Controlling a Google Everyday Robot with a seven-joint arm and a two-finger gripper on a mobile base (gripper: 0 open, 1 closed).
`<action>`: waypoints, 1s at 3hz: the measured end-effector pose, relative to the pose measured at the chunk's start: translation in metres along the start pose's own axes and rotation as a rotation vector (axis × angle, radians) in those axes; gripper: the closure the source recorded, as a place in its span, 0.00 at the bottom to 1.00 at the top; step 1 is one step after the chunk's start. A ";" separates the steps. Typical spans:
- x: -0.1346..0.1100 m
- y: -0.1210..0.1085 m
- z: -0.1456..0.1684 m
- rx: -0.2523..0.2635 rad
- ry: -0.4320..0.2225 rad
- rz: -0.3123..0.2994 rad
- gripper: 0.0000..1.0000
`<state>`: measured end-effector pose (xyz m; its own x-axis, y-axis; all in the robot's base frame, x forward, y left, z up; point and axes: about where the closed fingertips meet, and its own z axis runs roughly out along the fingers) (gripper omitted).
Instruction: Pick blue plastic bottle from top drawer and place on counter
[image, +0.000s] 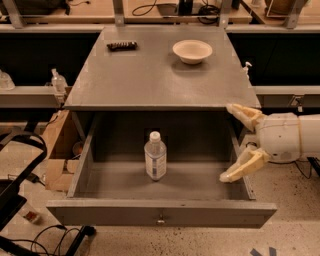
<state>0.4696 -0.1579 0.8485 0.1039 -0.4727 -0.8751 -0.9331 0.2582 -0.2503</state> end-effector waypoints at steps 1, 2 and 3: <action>0.028 0.012 0.069 -0.059 -0.034 0.049 0.00; 0.056 0.003 0.134 -0.096 -0.060 0.101 0.00; 0.067 -0.012 0.159 -0.102 -0.078 0.124 0.00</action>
Offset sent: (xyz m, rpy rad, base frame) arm 0.0706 0.1151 -0.1424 0.1044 0.1524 0.0689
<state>0.5426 -0.0584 0.7266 0.0088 -0.3745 -0.9272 -0.9701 0.2218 -0.0988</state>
